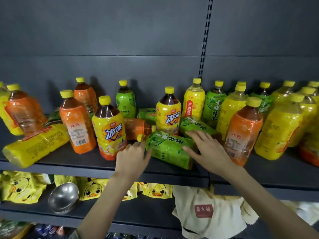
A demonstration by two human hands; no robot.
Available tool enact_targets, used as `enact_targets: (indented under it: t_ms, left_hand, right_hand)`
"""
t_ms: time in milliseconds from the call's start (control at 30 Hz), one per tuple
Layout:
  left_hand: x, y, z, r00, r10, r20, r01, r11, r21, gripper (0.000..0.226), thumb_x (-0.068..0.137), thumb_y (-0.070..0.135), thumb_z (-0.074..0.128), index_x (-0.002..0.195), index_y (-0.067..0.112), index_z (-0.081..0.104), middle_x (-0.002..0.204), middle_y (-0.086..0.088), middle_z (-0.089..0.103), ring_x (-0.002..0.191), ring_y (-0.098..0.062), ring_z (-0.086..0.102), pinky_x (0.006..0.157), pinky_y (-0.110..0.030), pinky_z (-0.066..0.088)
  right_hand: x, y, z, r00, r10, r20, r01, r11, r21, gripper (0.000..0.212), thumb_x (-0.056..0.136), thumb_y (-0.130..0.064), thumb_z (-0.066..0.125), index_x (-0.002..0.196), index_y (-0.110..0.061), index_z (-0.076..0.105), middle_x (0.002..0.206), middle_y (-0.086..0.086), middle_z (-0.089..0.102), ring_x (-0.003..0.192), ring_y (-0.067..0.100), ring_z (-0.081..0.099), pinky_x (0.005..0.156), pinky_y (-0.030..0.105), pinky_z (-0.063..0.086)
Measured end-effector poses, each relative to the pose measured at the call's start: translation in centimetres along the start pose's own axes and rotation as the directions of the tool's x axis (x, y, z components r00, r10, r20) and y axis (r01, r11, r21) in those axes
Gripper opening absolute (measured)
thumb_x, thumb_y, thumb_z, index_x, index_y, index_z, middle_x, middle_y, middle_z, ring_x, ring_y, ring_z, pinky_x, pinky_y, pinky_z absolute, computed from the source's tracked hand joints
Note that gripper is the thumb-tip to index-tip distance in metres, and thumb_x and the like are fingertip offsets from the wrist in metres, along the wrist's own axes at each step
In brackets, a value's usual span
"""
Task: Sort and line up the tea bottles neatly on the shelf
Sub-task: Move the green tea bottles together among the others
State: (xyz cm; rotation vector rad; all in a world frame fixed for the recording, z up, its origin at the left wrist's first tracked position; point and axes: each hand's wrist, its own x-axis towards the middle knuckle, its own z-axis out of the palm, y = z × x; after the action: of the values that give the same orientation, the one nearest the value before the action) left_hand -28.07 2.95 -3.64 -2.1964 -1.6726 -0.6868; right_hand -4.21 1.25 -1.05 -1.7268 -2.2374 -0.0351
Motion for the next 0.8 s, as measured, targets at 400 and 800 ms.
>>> enact_targets:
  t_ms: [400,800]
  left_hand:
    - [2.3,-0.3,2.5,0.994,-0.087,0.071,0.087,0.996,0.001,0.056,0.094,0.058,0.026,0.123,0.019,0.053,0.099,-0.001,0.066,0.094,-0.023,0.062,0.058,-0.029,0.038]
    - [2.2,0.5,3.9,0.876,-0.137,0.462,0.442,0.613,-0.655,0.079,0.089,0.059,0.042,0.15,0.026,0.004,0.136,-0.01,0.049,0.121,-0.03,0.049,0.102,-0.043,0.039]
  right_hand:
    - [3.5,-0.8,2.0,0.976,0.003,0.219,-0.01,0.999,0.034,0.087,0.077,-0.078,0.043,0.148,-0.04,0.011,0.154,-0.007,0.024,0.136,0.022,0.032,0.111,0.044,0.026]
    - [2.3,-1.0,5.1,0.989,0.076,-0.125,-0.046,0.973,0.226,0.083,0.068,-0.074,0.045,0.142,-0.038,0.036,0.136,-0.008,0.047,0.121,0.019,0.042,0.098,0.034,0.034]
